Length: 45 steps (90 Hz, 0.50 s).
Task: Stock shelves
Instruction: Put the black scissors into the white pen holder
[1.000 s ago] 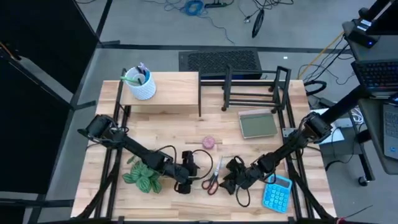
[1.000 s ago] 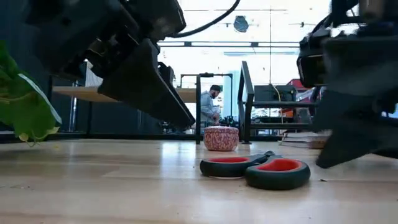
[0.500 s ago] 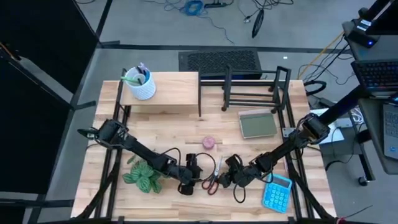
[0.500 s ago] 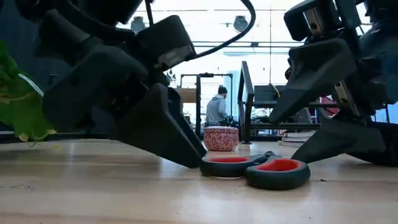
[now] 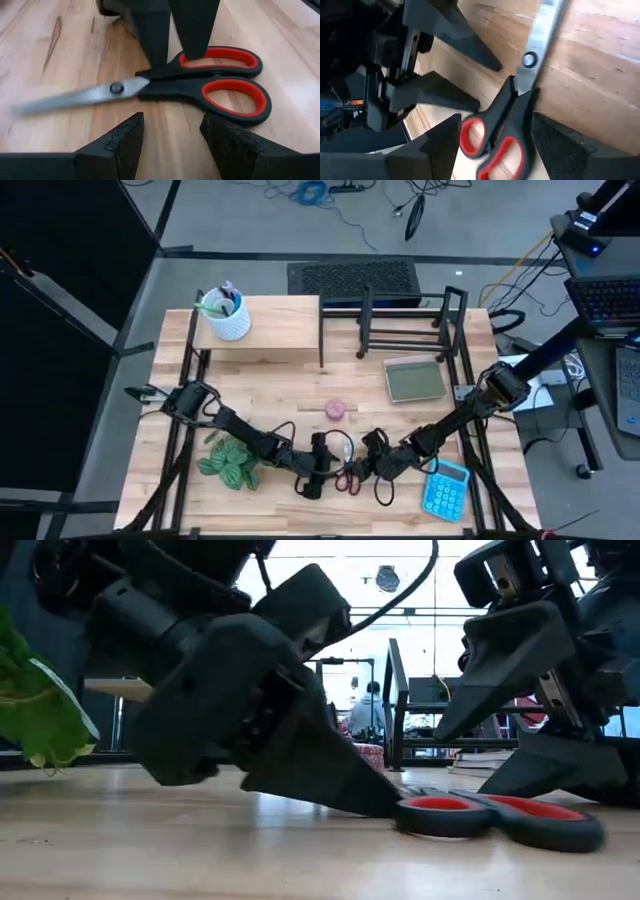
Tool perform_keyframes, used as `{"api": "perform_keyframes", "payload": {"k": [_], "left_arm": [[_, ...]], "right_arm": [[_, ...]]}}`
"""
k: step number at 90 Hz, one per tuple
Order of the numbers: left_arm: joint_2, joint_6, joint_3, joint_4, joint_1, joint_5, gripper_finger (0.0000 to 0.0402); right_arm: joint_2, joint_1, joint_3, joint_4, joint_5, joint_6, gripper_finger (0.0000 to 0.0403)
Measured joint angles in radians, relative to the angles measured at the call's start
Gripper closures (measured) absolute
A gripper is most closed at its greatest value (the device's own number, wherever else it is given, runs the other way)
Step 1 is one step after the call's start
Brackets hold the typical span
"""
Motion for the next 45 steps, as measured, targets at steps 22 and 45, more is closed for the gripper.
{"api": "perform_keyframes", "payload": {"k": [22, 45], "left_arm": [[0.007, 0.047, 0.027, 0.003, 0.035, 0.029, 0.0205], [0.009, 0.052, 0.039, -0.003, 0.046, 0.029, 0.0205]], "right_arm": [[0.003, -0.009, -0.006, 0.090, -0.001, -0.106, 0.0179], [0.004, -0.008, -0.007, 0.126, 0.018, -0.165, 0.0179]]}}
